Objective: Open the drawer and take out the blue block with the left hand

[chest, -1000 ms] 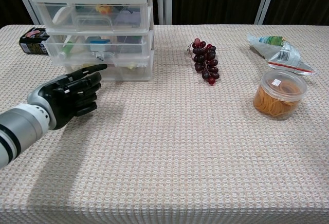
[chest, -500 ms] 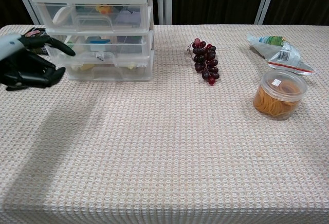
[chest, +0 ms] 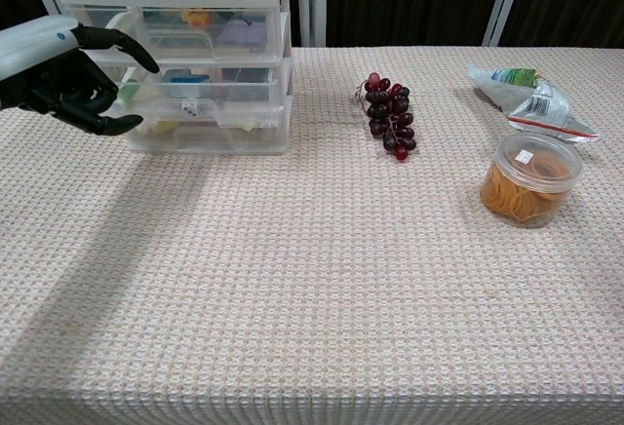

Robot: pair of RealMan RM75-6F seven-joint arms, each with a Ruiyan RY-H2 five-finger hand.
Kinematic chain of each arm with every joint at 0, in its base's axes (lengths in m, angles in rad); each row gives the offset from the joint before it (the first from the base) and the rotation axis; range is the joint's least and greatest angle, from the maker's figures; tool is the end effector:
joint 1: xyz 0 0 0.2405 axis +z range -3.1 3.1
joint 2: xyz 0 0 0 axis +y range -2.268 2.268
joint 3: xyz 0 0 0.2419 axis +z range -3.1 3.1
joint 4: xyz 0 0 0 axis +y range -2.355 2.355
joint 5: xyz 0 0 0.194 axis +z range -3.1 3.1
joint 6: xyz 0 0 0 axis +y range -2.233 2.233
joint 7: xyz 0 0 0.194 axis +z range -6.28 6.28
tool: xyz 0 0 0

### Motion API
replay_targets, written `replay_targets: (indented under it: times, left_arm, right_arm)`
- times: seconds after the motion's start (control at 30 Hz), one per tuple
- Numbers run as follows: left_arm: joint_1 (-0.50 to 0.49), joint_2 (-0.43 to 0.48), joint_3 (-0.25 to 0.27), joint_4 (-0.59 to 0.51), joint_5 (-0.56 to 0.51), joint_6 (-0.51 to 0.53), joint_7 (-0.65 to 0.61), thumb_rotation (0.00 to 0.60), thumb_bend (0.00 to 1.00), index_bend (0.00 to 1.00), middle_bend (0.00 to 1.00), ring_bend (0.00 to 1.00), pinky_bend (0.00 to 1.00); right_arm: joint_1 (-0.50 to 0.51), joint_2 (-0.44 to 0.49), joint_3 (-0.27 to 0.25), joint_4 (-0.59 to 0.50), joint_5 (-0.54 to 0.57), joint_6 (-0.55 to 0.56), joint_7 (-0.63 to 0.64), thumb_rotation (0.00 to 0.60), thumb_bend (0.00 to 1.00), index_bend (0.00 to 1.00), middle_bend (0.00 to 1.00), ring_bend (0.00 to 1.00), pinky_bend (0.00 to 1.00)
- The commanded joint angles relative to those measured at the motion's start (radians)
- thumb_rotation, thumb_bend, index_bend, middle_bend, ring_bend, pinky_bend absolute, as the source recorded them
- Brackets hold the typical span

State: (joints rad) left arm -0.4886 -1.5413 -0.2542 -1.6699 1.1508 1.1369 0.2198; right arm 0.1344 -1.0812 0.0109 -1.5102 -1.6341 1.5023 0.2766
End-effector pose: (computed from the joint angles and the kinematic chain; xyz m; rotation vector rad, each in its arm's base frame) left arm -0.1523 0.3372 0.0172 -1.5109 -1.2461 -1.1522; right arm -0.2814 -0.2352 0.1730 1.4941 -0.9557 1.0856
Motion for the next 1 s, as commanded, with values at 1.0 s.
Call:
replay_targets:
  times: [1.0]
  left_arm:
    - [0.012,0.156,0.128,-0.206,0.047,-0.047,-0.058,0.600,0.27,0.40,0.86,0.94,1.00]
  right_arm:
    - [0.004,-0.002,0.001,-0.009,0.004,-0.014,-0.013,0.600,0.20,0.00,0.02,0.00,0.00]
